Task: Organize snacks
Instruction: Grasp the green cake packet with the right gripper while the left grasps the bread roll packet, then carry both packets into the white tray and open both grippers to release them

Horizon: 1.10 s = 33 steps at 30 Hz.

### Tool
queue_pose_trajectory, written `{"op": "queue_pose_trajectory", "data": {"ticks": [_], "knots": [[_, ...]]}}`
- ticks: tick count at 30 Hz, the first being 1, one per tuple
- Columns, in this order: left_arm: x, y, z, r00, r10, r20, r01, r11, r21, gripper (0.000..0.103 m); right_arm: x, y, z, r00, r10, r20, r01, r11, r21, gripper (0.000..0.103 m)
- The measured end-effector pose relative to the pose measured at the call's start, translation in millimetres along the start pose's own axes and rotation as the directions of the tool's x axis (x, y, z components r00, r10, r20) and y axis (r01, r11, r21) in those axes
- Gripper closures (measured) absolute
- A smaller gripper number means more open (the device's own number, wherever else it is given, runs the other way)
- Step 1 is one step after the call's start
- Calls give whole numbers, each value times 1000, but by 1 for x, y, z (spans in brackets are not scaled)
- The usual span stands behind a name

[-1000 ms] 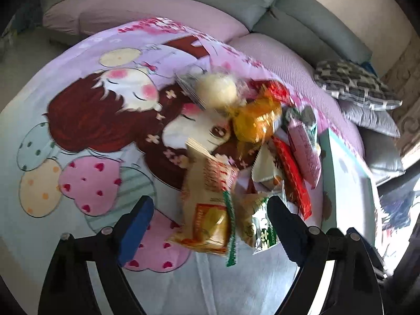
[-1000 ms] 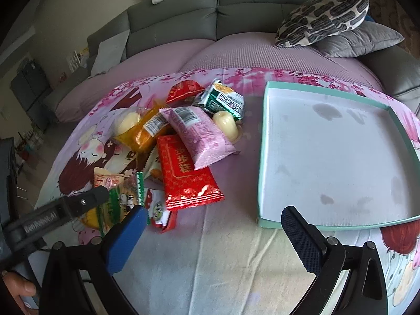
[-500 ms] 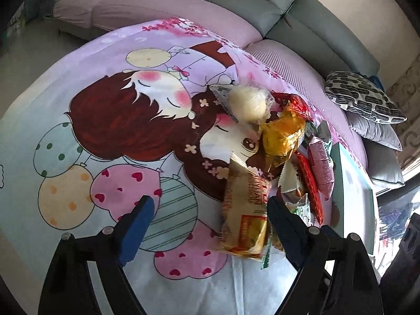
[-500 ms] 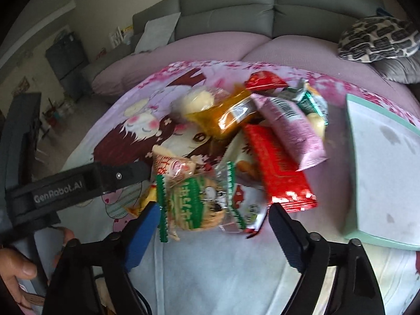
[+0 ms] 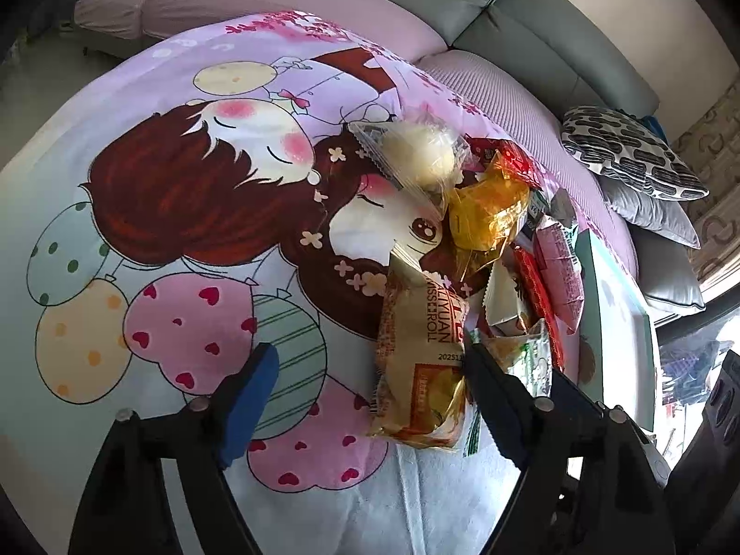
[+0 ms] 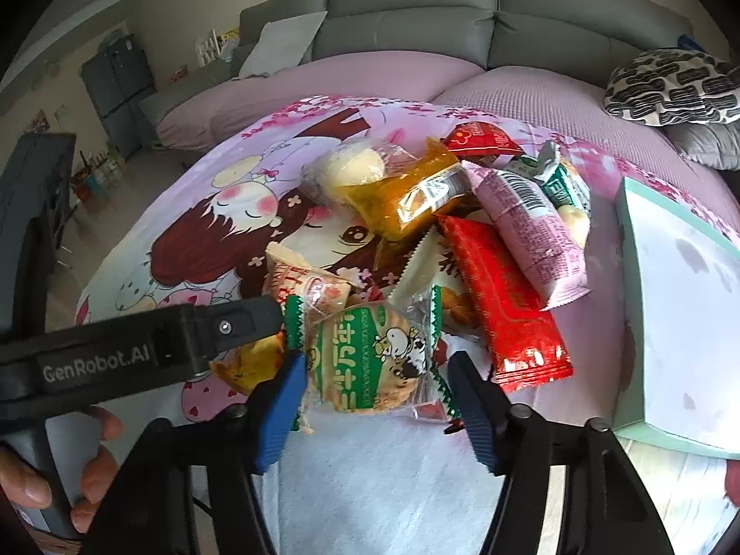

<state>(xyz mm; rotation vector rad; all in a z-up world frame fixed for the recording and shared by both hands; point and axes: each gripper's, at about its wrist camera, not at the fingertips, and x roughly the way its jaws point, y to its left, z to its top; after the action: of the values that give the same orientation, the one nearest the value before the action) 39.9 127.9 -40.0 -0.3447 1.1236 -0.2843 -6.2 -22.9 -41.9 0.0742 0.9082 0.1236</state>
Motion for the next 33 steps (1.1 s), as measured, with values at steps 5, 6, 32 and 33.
{"op": "queue_pose_trajectory", "data": {"ticks": [5, 6, 32, 33], "knots": [[3, -4, -2, 1000, -5, -12, 5, 1000, 16, 22, -1, -9, -1, 1000, -10, 2, 10, 1000, 25, 41], [5, -5, -2, 1000, -5, -14, 5, 1000, 19, 24, -1, -11, -1, 1000, -10, 3, 10, 1000, 29, 41], [3, -12, -8, 998, -55, 0, 55, 998, 36, 67, -10, -21, -2, 1000, 1, 26, -3, 998, 63, 46], [2, -11, -7, 998, -55, 5, 55, 998, 35, 67, -12, -21, -2, 999, 2, 32, -4, 998, 64, 46]]}}
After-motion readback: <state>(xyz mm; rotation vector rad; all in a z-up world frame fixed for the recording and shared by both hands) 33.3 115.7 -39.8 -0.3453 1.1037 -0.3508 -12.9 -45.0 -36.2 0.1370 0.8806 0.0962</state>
